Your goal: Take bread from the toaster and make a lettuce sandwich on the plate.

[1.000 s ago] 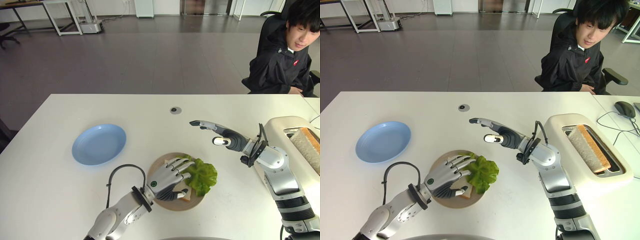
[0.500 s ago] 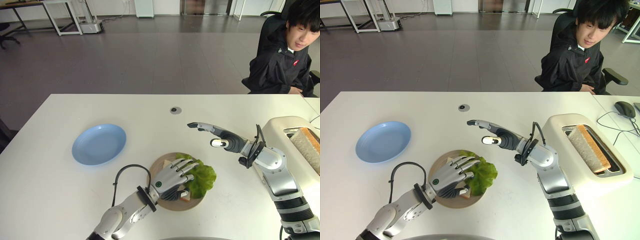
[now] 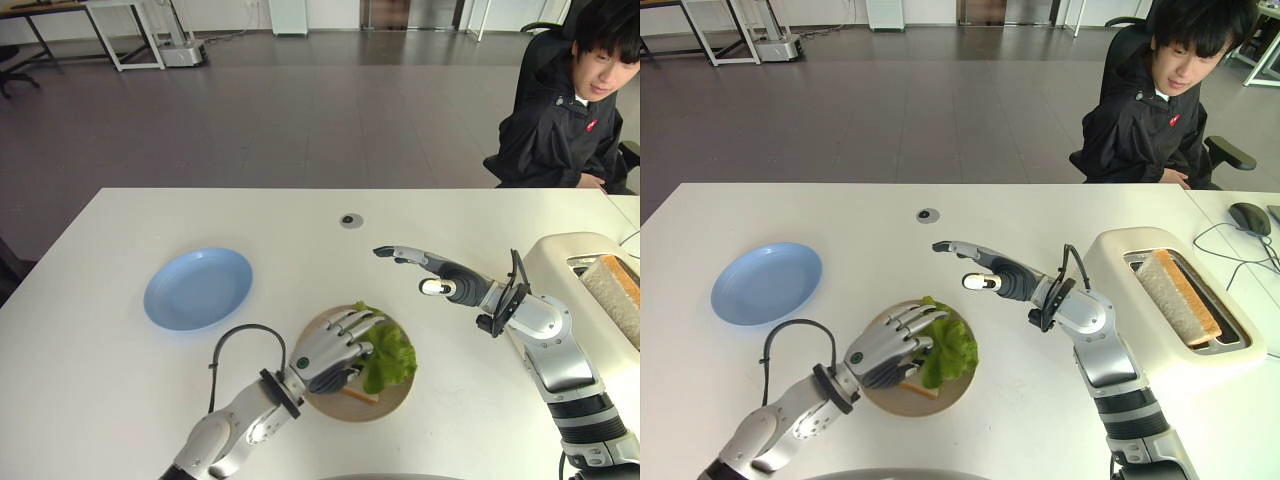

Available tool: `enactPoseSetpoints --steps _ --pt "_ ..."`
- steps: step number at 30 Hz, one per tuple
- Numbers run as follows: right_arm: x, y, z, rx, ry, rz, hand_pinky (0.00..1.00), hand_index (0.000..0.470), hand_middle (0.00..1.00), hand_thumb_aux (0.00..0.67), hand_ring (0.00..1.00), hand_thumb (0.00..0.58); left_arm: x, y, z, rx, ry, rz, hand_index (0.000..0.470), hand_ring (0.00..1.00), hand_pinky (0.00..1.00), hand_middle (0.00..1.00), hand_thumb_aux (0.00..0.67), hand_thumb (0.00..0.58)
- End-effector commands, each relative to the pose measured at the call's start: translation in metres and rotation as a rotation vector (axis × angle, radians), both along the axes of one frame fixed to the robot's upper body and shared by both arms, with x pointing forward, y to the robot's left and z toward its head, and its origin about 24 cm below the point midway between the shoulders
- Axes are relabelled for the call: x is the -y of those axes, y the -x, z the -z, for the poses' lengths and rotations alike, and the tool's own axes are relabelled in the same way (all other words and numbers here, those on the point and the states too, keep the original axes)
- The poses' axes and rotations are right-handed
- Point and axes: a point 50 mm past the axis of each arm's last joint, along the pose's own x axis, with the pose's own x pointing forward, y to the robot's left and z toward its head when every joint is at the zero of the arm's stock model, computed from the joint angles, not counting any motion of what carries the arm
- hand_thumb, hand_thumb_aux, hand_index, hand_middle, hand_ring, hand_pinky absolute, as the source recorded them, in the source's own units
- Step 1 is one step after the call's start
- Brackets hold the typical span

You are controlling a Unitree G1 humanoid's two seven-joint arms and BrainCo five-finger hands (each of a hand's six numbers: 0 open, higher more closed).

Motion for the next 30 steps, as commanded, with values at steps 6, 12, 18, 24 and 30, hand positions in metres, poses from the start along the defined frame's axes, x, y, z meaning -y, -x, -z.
enactPoseSetpoints --steps 6,12,18,24,30 --pt "0.000 -0.001 0.001 -0.012 0.018 -0.011 0.00 0.000 0.00 0.000 0.00 0.000 -0.021 0.005 -0.008 -0.019 0.001 -0.056 0.470 0.00 0.00 0.00 0.670 0.580" --pt "0.000 -0.001 0.001 -0.016 0.022 -0.017 0.00 0.000 0.00 0.000 0.00 0.000 -0.017 0.010 -0.003 -0.048 0.013 -0.044 0.330 0.00 0.00 0.00 0.470 0.528" --pt "0.000 -0.001 0.002 -0.016 0.025 -0.019 0.00 0.000 0.00 0.000 0.00 0.000 -0.020 0.014 -0.004 -0.046 0.005 -0.041 0.278 0.00 0.00 0.00 0.397 0.484" --pt "-0.001 -0.001 0.002 -0.016 0.028 -0.023 0.00 0.000 0.00 0.000 0.00 0.000 -0.025 0.015 -0.009 -0.021 -0.010 -0.050 0.234 0.00 0.00 0.00 0.334 0.434" --pt "0.005 -0.004 -0.003 0.015 0.034 0.003 0.00 0.000 0.00 0.000 0.00 0.000 -0.056 0.009 -0.037 0.097 -0.044 -0.097 0.188 0.00 0.00 0.00 0.268 0.371"
